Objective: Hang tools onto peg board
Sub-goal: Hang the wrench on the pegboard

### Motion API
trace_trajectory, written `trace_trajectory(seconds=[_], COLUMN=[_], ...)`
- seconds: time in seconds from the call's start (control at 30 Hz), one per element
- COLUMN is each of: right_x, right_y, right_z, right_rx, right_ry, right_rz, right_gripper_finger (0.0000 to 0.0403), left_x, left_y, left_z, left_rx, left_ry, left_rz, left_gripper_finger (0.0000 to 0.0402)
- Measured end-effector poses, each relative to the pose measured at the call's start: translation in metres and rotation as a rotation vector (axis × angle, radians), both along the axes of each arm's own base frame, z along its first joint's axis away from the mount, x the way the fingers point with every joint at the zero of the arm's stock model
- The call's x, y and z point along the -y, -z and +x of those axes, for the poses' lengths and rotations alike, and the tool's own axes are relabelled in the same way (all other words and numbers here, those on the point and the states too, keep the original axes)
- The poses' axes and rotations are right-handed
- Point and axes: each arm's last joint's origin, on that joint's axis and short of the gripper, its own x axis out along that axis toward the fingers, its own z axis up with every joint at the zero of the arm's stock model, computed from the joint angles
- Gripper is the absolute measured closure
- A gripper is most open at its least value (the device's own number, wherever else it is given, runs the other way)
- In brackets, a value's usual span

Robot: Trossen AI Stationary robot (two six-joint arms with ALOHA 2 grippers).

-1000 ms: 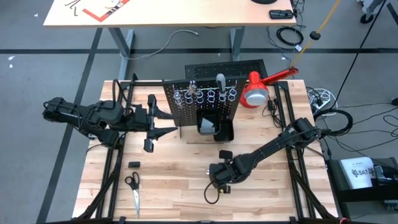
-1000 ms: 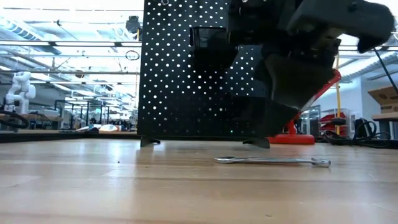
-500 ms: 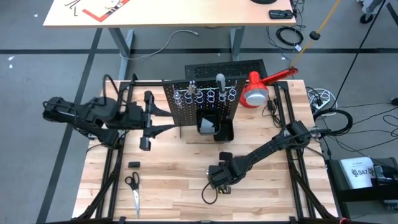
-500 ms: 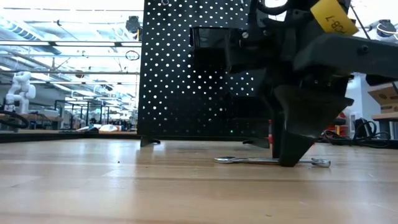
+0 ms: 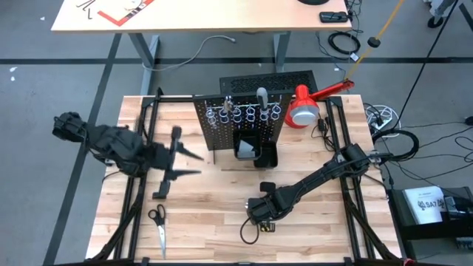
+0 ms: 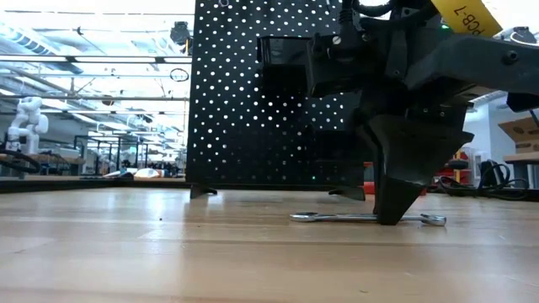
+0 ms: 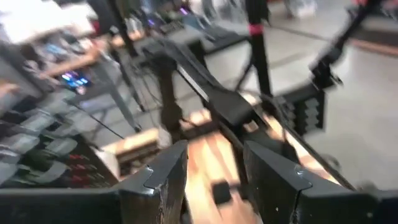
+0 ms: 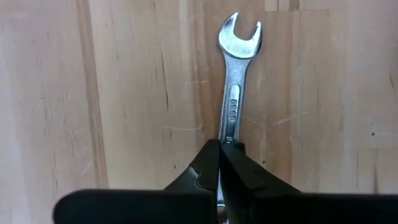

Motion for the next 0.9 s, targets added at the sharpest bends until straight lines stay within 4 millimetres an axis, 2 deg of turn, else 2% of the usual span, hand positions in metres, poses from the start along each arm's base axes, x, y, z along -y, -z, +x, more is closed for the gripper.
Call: trace_trajectory(seconds=[0.2,0.47,0.7,0.9], right_x=[0.0,0.0,0.0,-0.001], right_y=[-0.003,-0.005,-0.005,-0.005], right_z=[-0.001,0.0,0.001,0.002], right_rx=[0.009,0.024,0.037,0.049], right_ry=[0.001,0.002,-0.002,-0.02], right_rz=[0.007,0.019,0.023,0.025], right_gripper_finger=[0.0403,0.0403,0.0402,0.0402], left_x=[0.025,0.046,0.063,0.065], left_y=[0.048,0.145,0.218,0.269], left_z=[0.011,0.043,0.081,0.11], left_rx=[-0.158,-0.461,-0.432,-0.43], left_ry=[0.079,-0.008,-0.063,-0.112], left_rz=[0.033,-0.043,-0.078,-0.087], left_gripper_finger=[0.0233,0.0233,0.0233,0.0233])
